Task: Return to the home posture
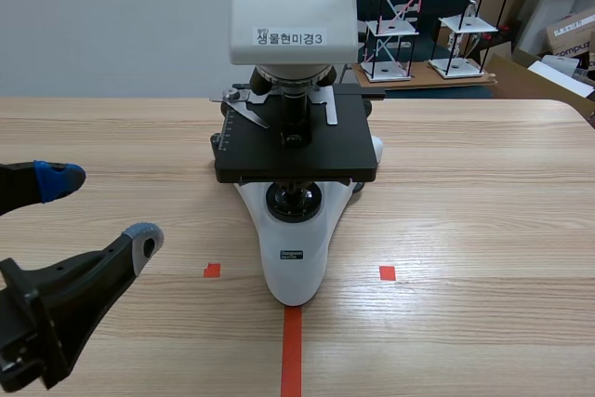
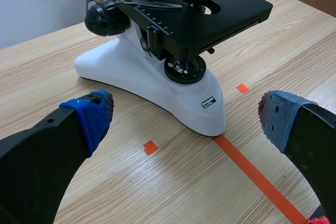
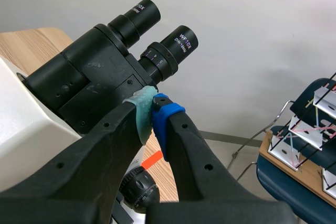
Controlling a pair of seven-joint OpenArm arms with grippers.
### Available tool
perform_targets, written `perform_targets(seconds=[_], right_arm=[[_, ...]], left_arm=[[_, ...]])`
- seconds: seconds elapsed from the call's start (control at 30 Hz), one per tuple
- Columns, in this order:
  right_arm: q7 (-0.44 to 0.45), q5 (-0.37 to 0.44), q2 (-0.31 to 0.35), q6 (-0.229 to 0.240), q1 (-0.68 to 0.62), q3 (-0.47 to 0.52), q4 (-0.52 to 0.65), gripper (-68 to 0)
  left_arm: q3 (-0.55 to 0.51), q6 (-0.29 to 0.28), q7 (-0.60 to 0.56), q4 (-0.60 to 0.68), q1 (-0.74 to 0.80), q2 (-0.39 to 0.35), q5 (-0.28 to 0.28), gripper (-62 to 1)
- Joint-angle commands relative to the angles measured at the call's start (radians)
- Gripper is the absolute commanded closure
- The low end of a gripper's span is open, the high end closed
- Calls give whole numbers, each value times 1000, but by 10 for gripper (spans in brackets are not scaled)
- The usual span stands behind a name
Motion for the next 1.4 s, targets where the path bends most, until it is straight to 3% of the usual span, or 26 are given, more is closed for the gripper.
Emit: perform_targets(seconds=[0.0,0.83,1.0,1.13,1.27,1.37], right_arm=[[16,10,2,-7,9,18,13,-2],[18,2,2,-8,9,19,13,-2],[24,-36,3,-11,3,21,13,-2],[46,-35,8,-18,-32,33,19,-8],[62,-35,19,-19,-118,90,61,-69],[121,-35,43,-18,-223,148,112,-99]], left_arm=[[-6,-1,-11,11,0,2,-6,-581],[-6,-1,-11,11,0,2,-6,-581],[-6,-1,-11,11,0,2,-6,-581],[-6,-1,-11,11,0,2,-6,-581],[-6,-1,-11,11,0,2,-6,-581],[-6,-1,-11,11,0,2,-6,-581]])
